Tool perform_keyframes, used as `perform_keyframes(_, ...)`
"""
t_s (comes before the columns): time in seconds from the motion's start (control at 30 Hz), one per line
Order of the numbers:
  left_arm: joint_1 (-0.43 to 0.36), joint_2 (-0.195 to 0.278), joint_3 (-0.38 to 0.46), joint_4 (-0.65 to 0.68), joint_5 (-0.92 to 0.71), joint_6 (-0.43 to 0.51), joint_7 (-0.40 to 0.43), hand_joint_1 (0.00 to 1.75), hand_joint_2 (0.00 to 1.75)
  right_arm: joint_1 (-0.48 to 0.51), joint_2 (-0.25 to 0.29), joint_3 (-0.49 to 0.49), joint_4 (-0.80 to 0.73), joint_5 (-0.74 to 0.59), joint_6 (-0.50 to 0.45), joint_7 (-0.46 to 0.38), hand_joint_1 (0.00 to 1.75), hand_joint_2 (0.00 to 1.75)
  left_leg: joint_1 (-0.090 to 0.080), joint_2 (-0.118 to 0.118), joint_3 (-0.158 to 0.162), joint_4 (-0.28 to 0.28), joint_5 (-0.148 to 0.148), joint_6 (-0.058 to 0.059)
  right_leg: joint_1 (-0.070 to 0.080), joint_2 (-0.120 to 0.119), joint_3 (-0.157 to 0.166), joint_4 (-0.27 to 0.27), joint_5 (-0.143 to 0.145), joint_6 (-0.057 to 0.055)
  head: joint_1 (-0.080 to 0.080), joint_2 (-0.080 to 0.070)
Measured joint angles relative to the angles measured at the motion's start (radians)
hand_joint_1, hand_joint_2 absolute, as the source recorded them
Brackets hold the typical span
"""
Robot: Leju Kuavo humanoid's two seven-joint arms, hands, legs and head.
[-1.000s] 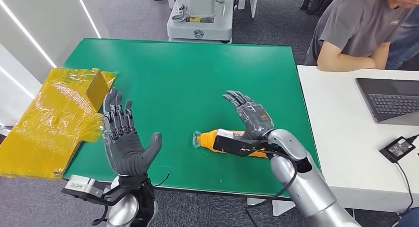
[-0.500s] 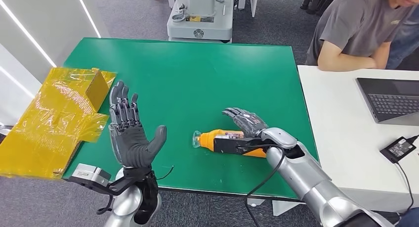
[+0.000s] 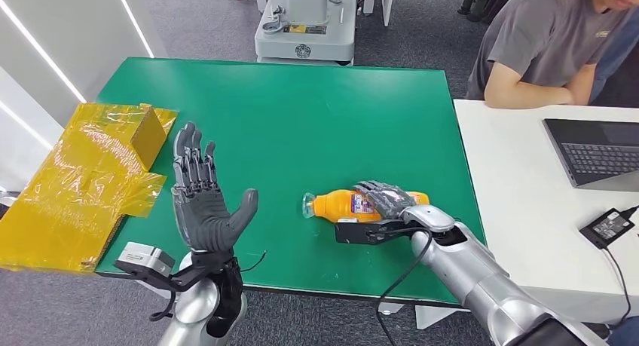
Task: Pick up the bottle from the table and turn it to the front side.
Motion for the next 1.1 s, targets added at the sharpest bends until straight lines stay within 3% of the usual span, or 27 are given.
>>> perform_keyframes(0.9, -0.003, 0.003, -0.009, 0.017, 0.008, -0.017, 0.0, 0.0, 1.75, 0.002, -0.112, 0.023, -0.02, 0.032, 0.001, 0.108, 0.02, 1.75, 0.0, 0.0, 0.001, 0.0, 0.0, 0.001, 0.0, 0.0, 0.002, -0.001, 0.0, 0.0, 0.0, 0.0)
perform_keyframes(1.03, -0.001, 0.008, -0.009, 0.017, 0.004, -0.02, 0.0, 0.0, 1.75, 0.016, -0.126, 0.023, -0.046, 0.042, -0.012, 0.117, 1.67, 1.75, 0.0, 0.0, 0.001, 0.0, 0.0, 0.001, 0.0, 0.0, 0.002, -0.001, 0.0, 0.001, 0.0, 0.0)
perform_keyframes(1.1, 0.0, 0.009, -0.009, 0.017, 0.001, -0.022, 0.0, 0.0, 1.75, 0.028, -0.13, 0.023, -0.058, 0.054, -0.032, 0.117, 1.74, 1.75, 0.0, 0.0, 0.001, 0.0, 0.0, 0.001, 0.0, 0.0, 0.002, -0.001, 0.0, 0.001, 0.0, 0.0)
